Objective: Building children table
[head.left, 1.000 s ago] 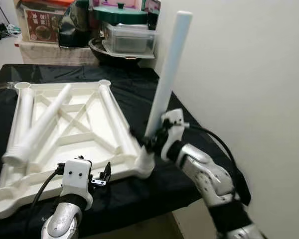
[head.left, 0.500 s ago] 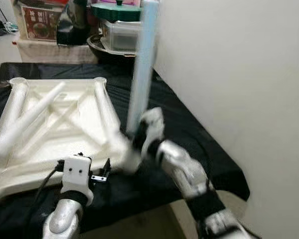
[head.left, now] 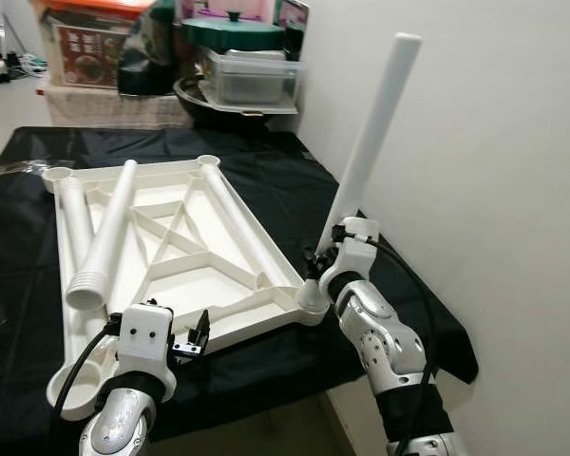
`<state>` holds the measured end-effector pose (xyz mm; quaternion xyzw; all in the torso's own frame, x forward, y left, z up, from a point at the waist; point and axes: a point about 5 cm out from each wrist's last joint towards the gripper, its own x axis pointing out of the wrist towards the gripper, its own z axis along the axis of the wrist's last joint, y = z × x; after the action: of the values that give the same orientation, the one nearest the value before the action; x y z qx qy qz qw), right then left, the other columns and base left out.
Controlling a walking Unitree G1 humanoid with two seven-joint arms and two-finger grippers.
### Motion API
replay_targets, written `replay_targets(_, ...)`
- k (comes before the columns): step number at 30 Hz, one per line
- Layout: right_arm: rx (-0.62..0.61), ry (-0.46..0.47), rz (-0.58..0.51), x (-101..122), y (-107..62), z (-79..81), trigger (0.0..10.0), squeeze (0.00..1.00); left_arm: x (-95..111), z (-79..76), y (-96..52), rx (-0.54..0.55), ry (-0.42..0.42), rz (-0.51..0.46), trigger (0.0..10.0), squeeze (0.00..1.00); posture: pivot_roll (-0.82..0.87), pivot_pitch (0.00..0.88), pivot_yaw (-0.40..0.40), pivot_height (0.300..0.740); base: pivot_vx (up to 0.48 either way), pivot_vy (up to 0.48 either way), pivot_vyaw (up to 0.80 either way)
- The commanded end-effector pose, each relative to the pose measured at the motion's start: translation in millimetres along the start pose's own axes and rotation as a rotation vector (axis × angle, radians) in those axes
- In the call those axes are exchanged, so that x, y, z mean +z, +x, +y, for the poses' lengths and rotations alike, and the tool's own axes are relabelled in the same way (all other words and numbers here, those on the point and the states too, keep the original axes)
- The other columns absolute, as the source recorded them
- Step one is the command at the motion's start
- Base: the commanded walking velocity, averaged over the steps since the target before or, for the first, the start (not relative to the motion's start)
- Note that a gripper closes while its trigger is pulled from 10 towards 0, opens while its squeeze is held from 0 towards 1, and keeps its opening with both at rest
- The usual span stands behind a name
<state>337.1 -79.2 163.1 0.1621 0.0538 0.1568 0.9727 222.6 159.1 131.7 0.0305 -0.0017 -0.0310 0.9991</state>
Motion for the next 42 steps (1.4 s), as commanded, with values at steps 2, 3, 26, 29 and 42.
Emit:
replay_targets(2,0.221,0.008,-0.006,8,-0.4,26.0,10.0,0.0,-3,-2.6,0.4,-0.015,0.007,0.017,10.0,0.0,0.17,0.0,-0.168,0.74,0.0,0.0,0.0)
replay_targets(3,0.339,-0.022,-0.004,10,-5.1,33.1,10.0,0.0,-3,-2.0,0.5,-0.015,0.007,0.018,10.0,0.0,0.17,0.0,-0.159,0.74,0.0,0.0,0.0)
replay_targets(26,0.038,-0.099,0.13,-11,-9.0,0.3,0.0,0.0,-17,-6.6,-1.4,-0.061,0.017,0.076,10.0,0.0,0.11,0.0,-0.087,0.74,0.0,0.0,0.0)
replay_targets(29,-0.359,-0.097,0.108,-10,-6.7,-35.1,0.0,0.0,-16,-4.9,-0.8,-0.051,0.019,0.069,10.0,0.0,0.13,0.0,-0.101,0.74,0.0,0.0,0.0)
replay_targets(42,0.047,-0.076,0.01,9,-7.5,9.0,10.0,0.67,-14,-4.8,0.1,-0.049,0.025,0.055,10.0,0.0,0.14,0.0,-0.117,0.74,0.0,0.0,0.0)
